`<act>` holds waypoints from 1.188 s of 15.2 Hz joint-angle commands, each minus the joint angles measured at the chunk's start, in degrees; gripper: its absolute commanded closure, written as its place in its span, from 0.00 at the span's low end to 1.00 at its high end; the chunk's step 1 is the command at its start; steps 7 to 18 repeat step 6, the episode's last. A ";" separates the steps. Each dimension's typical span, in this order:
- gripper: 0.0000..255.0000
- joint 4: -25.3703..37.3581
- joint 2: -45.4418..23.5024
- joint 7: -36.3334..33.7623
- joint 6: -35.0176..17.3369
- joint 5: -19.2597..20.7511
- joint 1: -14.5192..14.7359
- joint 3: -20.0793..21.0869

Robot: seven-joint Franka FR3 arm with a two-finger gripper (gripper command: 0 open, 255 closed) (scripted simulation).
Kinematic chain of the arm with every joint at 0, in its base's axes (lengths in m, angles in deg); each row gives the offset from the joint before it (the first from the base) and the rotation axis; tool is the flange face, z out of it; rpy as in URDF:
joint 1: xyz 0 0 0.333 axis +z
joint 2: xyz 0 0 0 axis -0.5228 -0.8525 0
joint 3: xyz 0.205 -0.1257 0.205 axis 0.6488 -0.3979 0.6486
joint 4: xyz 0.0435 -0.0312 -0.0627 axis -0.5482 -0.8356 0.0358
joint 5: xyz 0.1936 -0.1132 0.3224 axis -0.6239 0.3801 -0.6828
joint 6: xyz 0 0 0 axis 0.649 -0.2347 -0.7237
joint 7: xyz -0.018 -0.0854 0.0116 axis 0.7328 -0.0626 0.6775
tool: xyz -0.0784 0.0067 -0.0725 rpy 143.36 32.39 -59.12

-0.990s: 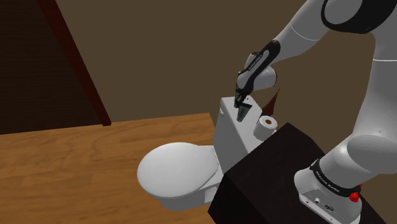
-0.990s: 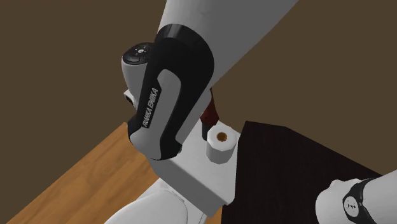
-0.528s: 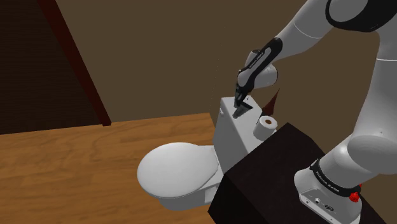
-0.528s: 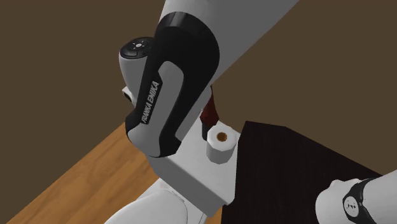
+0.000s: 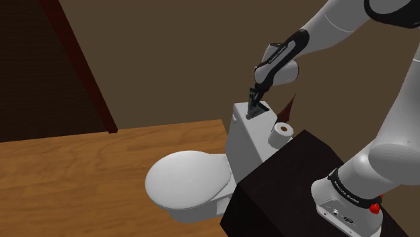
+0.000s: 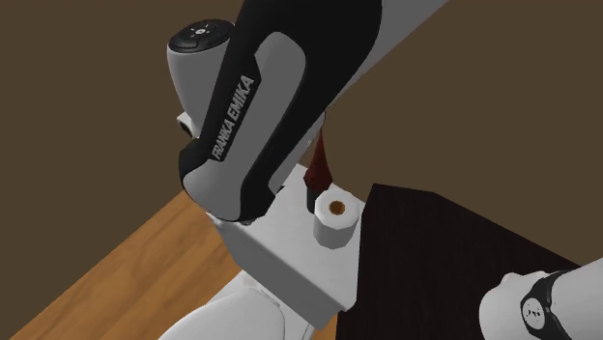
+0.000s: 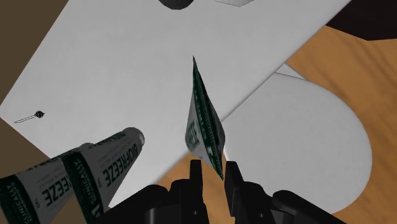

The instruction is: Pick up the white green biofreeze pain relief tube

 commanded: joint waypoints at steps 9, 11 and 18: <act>1.00 -0.33 3.80 -0.71 3.46 1.14 0.62 -0.86; 1.00 -0.33 3.80 -0.71 3.46 1.14 0.62 -0.86; 1.00 -0.33 3.80 -0.71 3.46 1.14 0.62 -0.86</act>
